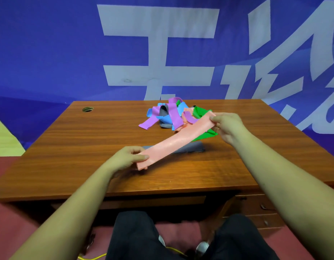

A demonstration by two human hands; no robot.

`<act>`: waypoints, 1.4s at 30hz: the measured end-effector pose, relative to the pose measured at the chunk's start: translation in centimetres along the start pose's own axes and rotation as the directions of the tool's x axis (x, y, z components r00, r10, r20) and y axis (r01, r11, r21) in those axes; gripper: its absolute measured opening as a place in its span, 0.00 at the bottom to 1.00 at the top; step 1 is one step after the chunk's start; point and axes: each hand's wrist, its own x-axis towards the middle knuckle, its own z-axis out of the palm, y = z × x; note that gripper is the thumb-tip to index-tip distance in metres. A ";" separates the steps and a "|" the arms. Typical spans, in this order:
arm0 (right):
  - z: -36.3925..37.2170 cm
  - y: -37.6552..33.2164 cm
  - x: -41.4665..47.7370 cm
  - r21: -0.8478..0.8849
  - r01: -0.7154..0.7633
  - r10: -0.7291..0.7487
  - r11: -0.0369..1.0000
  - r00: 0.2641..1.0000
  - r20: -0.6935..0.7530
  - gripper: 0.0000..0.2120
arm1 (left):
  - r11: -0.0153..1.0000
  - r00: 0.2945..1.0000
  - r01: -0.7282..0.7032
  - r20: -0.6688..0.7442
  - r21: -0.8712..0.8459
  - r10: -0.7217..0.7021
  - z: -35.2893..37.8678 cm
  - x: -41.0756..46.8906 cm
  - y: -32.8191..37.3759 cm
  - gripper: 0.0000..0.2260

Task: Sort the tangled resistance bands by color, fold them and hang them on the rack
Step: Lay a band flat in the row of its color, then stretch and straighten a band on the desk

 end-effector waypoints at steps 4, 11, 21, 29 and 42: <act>-1.8 3.4 -0.4 -0.072 -0.179 0.178 0.981 0.984 -0.019 0.07 | 0.994 0.990 0.002 -0.140 -0.107 -0.017 -1.4 -0.5 -2.0 0.04; -3.0 8.1 -1.2 -0.252 -0.264 0.261 0.931 0.964 -0.045 0.04 | 0.976 0.906 0.066 -0.422 0.208 0.029 -2.3 -0.4 -3.8 0.09; -2.4 10.6 -2.1 -0.685 0.054 -0.120 0.727 0.991 -0.050 0.08 | 0.923 0.795 -0.011 -0.557 0.384 0.241 -2.5 0.8 -3.9 0.09; -2.8 13.4 -2.5 -0.889 0.240 -0.326 0.391 0.939 0.111 0.09 | 0.789 0.754 0.033 -0.533 0.614 0.384 -2.4 1.0 -6.2 0.08; 1.8 9.0 5.6 -0.888 0.295 -0.233 0.352 0.947 0.222 0.17 | 0.689 0.863 -0.144 -0.250 0.710 0.438 3.2 10.5 2.0 0.06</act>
